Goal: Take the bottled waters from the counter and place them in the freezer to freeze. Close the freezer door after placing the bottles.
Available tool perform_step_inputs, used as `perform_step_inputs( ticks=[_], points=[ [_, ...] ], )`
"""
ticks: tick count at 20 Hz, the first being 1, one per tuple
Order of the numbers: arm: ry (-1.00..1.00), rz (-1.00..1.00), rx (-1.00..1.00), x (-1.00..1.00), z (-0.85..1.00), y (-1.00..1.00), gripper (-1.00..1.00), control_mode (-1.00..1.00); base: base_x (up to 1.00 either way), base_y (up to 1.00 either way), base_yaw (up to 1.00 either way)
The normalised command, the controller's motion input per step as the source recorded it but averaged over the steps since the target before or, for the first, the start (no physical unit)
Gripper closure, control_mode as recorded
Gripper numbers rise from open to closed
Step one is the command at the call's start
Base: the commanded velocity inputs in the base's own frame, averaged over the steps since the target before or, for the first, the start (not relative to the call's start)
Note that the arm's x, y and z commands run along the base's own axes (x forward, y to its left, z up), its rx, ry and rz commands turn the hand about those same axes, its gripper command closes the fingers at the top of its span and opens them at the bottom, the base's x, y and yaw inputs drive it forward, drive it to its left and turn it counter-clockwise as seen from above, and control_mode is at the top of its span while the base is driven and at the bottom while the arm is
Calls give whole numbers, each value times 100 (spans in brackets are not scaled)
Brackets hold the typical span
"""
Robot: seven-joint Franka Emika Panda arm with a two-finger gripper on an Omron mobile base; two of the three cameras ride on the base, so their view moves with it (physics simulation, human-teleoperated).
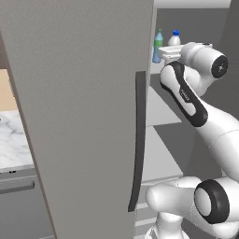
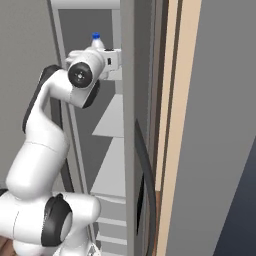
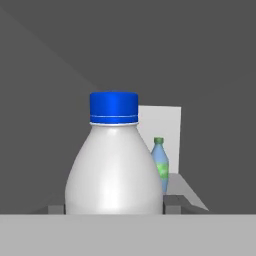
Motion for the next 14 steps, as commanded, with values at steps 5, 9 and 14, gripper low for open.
perform_step_inputs(
  ticks=[5,9,14],
  points=[
    [0,0,0,46,0,0,100,-100,0,0,0],
    [0,0,0,41,0,0,100,-100,0,0,0],
    [0,0,0,36,0,0,100,-100,0,0,0]
  ],
)
